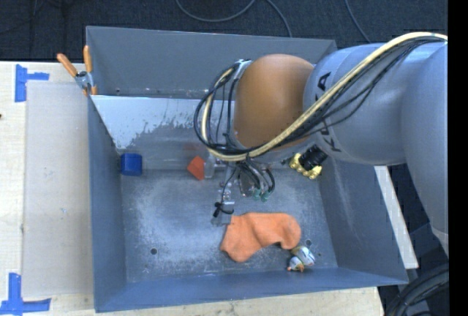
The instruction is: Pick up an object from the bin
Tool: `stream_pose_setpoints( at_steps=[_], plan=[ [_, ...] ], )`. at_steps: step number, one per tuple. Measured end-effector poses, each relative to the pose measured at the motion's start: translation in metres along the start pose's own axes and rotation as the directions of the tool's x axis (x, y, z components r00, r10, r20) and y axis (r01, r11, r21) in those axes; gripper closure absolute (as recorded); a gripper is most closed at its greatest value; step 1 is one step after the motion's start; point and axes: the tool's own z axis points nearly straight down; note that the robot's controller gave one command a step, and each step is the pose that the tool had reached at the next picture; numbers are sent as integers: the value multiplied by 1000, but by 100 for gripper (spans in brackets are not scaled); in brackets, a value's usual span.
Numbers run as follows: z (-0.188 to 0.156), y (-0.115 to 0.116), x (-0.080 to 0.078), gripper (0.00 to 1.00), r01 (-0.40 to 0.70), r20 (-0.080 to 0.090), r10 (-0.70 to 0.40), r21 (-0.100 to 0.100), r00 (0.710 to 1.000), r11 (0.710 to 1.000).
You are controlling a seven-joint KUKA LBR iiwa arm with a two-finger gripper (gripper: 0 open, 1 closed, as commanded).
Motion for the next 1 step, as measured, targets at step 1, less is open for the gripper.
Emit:
stream_pose_setpoints(
  at_steps=[1],
  plan=[
    [-5, -1, -2, 0, -3, 7, 3, -1, 1000, 1000]
  ],
)
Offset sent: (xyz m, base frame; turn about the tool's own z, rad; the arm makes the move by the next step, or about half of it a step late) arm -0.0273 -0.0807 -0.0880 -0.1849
